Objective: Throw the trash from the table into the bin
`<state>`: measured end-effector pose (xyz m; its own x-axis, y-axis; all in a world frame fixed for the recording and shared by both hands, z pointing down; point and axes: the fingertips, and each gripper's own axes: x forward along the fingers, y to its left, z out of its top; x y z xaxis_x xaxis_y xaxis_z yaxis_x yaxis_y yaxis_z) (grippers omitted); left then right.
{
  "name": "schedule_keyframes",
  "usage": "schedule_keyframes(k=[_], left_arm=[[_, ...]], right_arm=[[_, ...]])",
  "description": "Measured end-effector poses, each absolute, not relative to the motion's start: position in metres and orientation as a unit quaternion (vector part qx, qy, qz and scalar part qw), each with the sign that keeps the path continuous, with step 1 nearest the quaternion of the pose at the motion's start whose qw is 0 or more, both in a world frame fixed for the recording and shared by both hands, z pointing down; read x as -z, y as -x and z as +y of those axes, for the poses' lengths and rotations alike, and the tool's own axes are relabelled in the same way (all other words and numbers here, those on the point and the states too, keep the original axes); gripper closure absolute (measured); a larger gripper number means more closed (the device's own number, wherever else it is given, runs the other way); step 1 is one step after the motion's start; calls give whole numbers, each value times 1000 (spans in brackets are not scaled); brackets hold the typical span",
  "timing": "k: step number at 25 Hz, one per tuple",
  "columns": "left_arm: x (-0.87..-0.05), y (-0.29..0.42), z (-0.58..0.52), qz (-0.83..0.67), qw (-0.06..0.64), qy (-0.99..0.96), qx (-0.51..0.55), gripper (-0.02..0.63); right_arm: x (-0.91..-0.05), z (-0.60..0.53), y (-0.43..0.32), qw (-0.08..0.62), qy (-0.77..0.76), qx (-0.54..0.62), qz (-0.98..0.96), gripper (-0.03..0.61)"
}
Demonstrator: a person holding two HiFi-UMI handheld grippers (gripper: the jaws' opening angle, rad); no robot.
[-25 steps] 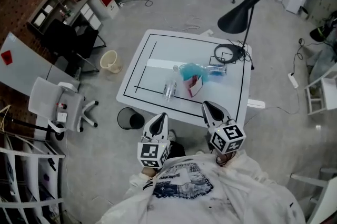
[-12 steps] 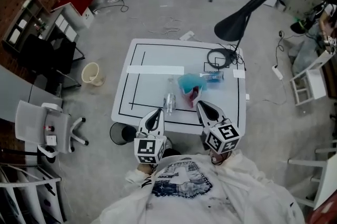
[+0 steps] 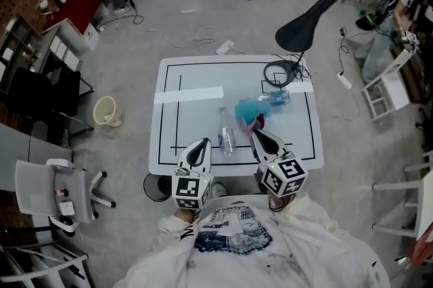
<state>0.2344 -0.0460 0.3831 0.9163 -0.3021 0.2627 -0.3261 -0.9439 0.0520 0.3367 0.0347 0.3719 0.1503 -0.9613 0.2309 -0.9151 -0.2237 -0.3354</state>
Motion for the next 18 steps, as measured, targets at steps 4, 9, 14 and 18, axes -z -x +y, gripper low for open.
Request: schedule_keyframes(k=[4, 9, 14, 18], left_arm=[[-391, -237, -58, -130, 50, -982, -127, 604], [-404, -245, -57, -103, 68, -983, -135, 604], [-404, -254, -53, -88, 68, -984, -142, 604], [-408, -258, -55, -94, 61, -980, -162, 604]], right_arm=[[-376, 31, -327, 56, 774, 201, 598, 558], [-379, 48, -332, 45, 798, 206, 565, 557], [-381, 56, -337, 47, 810, 215, 544, 557], [-384, 47, -343, 48, 805, 216, 551, 557]])
